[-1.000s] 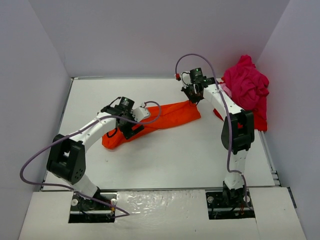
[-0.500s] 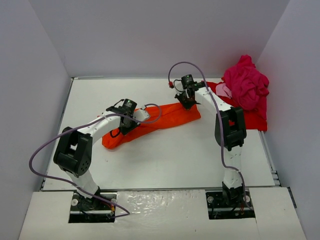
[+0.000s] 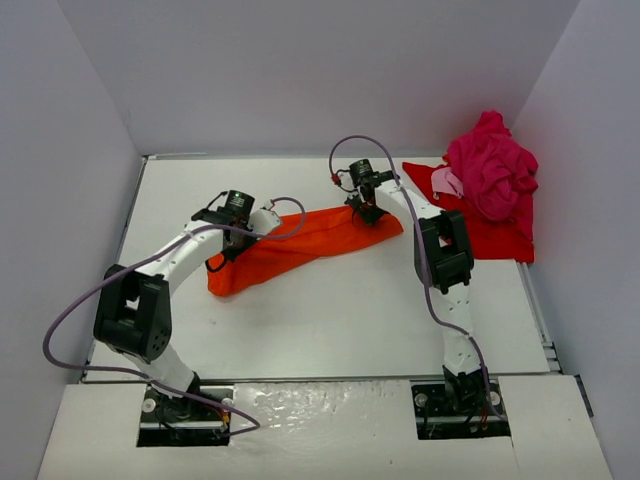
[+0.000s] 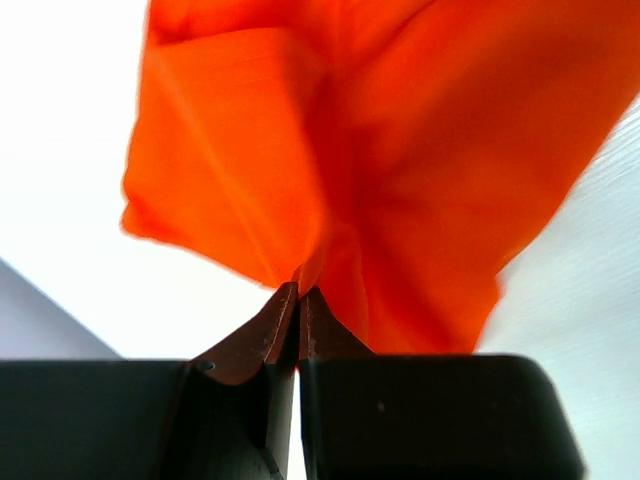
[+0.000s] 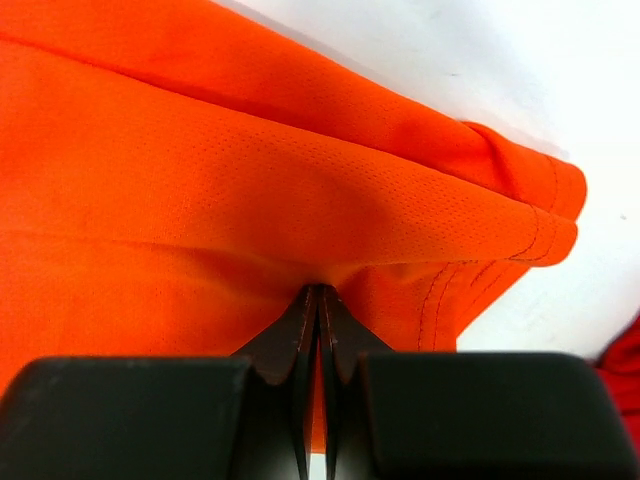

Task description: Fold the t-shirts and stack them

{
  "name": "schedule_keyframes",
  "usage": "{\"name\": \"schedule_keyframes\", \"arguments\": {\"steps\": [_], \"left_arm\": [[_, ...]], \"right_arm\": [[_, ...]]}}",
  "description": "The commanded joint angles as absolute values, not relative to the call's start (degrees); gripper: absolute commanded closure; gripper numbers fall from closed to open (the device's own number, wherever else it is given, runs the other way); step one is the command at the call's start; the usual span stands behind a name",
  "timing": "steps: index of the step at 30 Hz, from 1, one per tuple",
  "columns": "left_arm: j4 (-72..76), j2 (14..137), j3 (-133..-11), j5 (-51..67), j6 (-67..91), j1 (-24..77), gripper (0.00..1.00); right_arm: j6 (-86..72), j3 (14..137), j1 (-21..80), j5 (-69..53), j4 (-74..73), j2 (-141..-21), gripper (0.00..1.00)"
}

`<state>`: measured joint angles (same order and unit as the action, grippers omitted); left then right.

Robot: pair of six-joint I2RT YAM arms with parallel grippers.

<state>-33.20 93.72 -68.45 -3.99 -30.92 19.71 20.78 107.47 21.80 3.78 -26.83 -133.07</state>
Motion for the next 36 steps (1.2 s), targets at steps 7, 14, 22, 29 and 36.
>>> {"name": "schedule_keyframes", "arguments": {"steps": [7,14,22,29,36], "left_arm": [[-35.6,86.03,-69.43,-2.78,-35.14,9.49,1.0],[-32.91,91.13,-68.63,-2.41,-35.33,5.73,1.0],[-30.06,99.04,-69.26,-2.46,-34.2,3.75,0.95],[-27.47,99.87,-67.65,-3.13,-33.49,3.36,0.37],[-27.32,97.95,-67.84,-1.88,-33.13,3.16,0.37]], "right_arm": [[19.69,109.16,21.71,12.71,-27.86,-135.99,1.0],[19.92,109.83,21.82,13.32,-27.81,-135.67,1.0],[19.83,111.67,22.03,17.48,-27.25,-136.26,1.0],[21.12,109.93,23.63,20.93,-27.09,-131.85,0.92],[22.75,108.74,23.64,22.83,-26.81,-126.1,0.52]]}}
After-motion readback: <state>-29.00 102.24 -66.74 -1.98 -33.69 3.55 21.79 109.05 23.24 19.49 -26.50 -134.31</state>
